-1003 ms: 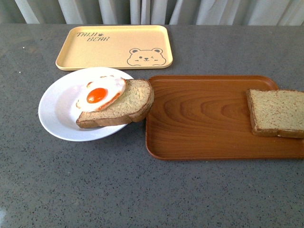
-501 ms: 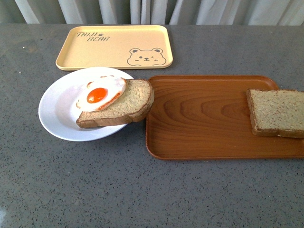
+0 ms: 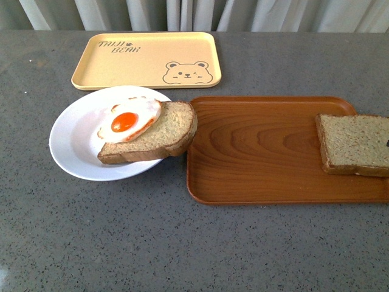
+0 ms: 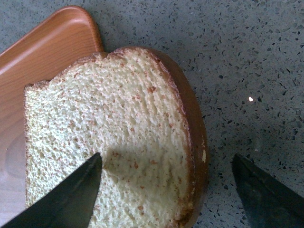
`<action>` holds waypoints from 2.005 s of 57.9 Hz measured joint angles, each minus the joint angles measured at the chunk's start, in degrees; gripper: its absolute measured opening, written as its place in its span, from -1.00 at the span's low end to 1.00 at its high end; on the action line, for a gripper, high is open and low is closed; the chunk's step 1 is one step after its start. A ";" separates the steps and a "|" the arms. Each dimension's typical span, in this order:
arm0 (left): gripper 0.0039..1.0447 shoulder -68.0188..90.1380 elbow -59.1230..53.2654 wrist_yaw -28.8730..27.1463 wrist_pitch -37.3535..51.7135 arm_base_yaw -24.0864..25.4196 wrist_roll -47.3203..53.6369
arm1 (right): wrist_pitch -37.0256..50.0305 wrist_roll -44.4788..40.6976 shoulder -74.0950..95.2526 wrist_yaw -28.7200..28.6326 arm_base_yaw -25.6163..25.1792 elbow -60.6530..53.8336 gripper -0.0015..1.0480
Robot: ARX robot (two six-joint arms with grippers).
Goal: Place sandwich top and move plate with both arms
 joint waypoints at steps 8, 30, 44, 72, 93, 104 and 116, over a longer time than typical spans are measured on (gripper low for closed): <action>0.83 0.00 0.00 0.00 0.00 0.00 0.00 | 0.15 1.44 -0.26 -0.76 0.20 0.00 -0.22; 0.83 0.00 0.00 0.00 0.00 0.00 0.00 | -4.11 7.13 -13.14 -4.44 4.81 0.48 -0.94; 0.83 0.00 0.00 0.00 0.00 0.00 0.00 | -0.44 18.40 -17.57 0.59 22.71 4.24 -0.94; 0.83 0.00 0.00 0.00 0.00 0.00 0.00 | 5.55 32.76 -3.85 15.08 47.76 11.43 -0.94; 0.83 0.00 0.00 0.00 0.00 0.00 0.00 | 7.76 36.70 1.57 20.52 51.34 11.87 -0.94; 0.83 0.00 0.00 0.00 0.00 0.00 0.00 | 8.57 37.68 3.76 21.51 52.11 11.96 -0.94; 0.83 0.00 0.00 0.00 0.00 0.00 0.00 | 8.90 38.40 4.22 21.27 52.11 12.00 -0.40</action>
